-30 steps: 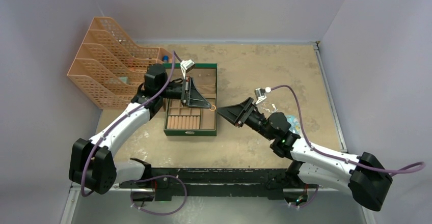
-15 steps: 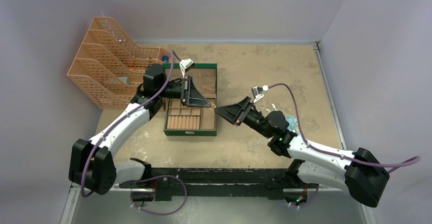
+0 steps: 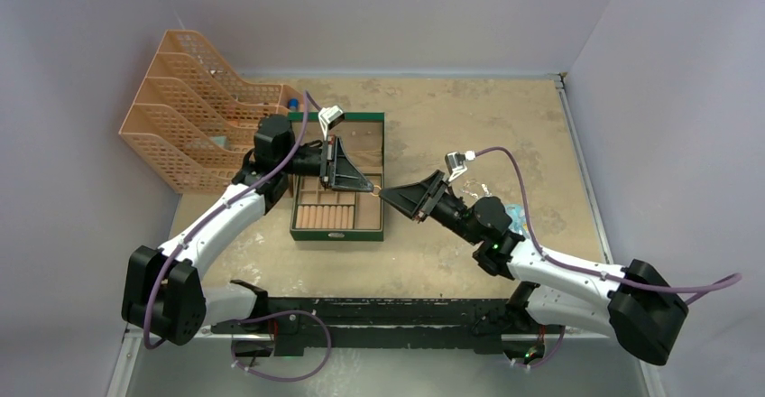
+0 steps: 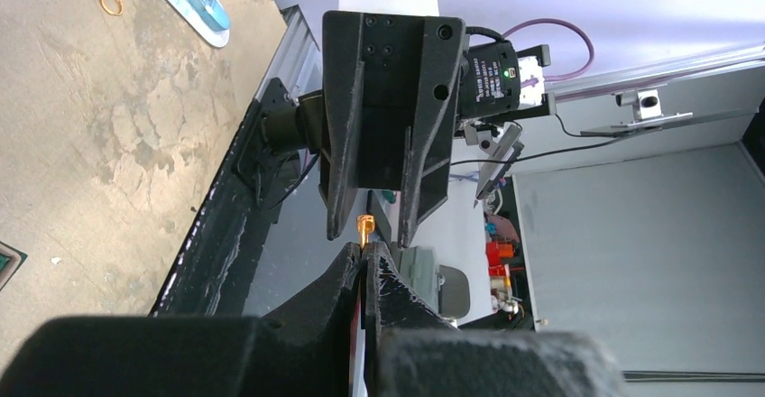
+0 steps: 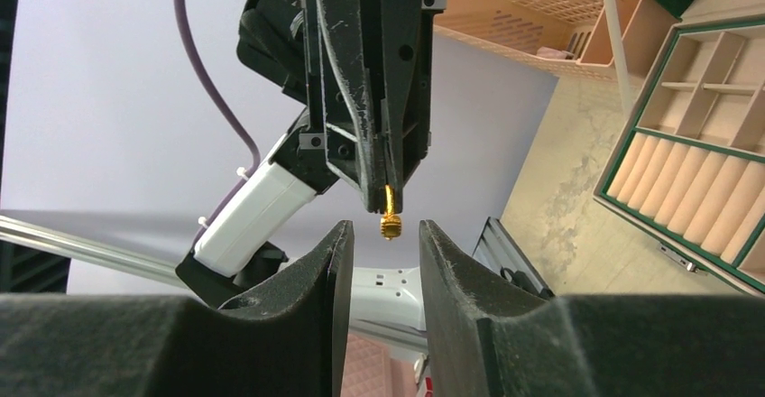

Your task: Organize the mixed jewelry

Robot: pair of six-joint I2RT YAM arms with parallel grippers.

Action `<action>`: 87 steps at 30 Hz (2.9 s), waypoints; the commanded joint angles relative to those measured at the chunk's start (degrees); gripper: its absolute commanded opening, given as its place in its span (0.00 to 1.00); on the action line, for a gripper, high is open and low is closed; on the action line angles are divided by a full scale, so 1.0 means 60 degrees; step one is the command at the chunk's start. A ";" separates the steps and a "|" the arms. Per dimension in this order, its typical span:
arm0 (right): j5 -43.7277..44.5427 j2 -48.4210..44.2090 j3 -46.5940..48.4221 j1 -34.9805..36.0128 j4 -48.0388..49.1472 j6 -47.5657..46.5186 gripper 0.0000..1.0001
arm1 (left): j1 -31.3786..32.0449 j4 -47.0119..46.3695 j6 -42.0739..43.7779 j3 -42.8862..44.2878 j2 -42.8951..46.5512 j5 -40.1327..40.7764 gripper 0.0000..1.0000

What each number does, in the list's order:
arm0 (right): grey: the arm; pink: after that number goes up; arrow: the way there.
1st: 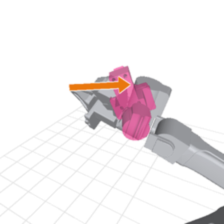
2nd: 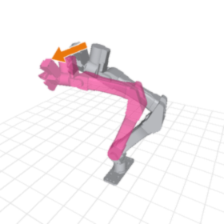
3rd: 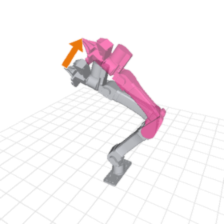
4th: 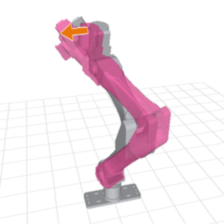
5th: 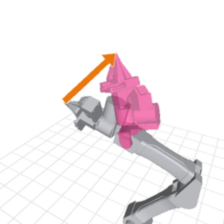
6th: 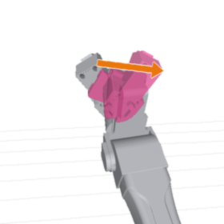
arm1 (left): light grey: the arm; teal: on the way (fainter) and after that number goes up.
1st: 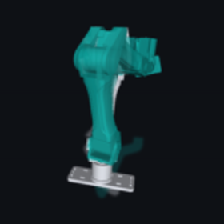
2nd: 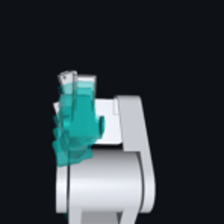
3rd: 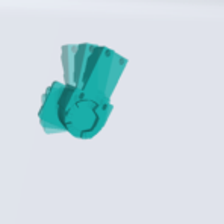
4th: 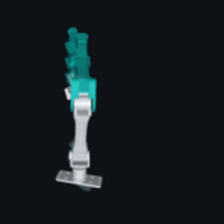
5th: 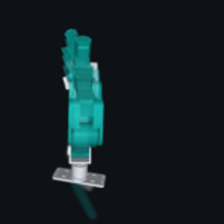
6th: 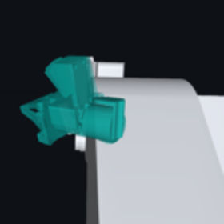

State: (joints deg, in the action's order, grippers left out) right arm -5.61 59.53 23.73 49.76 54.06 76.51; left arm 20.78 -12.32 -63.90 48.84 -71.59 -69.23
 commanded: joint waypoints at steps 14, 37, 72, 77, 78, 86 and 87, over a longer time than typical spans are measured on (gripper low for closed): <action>0.0043 0.0210 0.0382 -0.0017 0.0822 0.0124 0.22 | 0.0024 -0.0558 -0.0089 -0.0277 0.0315 -0.0137 0.00; 0.1506 0.1131 0.2602 -0.0006 -0.4732 -0.2185 0.05 | 0.0009 0.7029 0.3788 0.0919 0.1451 0.8383 0.64; 0.4640 0.7721 0.9769 0.1902 -1.3378 -0.2106 0.01 | 0.0009 0.8355 0.5149 0.0621 0.3346 1.3788 0.66; 0.4538 0.7998 0.9932 0.1902 -1.3429 -0.2106 0.01 | 0.0009 0.8323 0.5167 0.0580 0.3363 1.3687 0.66; 0.4505 0.8027 0.9943 0.1902 -1.3422 -0.2106 0.01 | 0.0009 0.8322 0.5172 0.0576 0.3370 1.3668 0.66; 0.4376 0.8181 0.9914 0.1895 -1.3264 -0.2126 0.01 | 0.0009 0.8286 0.5193 0.0569 0.3321 1.3593 0.66; 0.4384 0.8217 0.9921 0.1902 -1.3246 -0.2138 0.01 | 0.0009 0.8292 0.5189 0.0562 0.3321 1.3590 0.66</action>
State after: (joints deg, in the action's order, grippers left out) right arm 19.86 108.38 81.34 61.12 -24.27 63.02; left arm 20.78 38.92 -33.76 52.60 -52.47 12.43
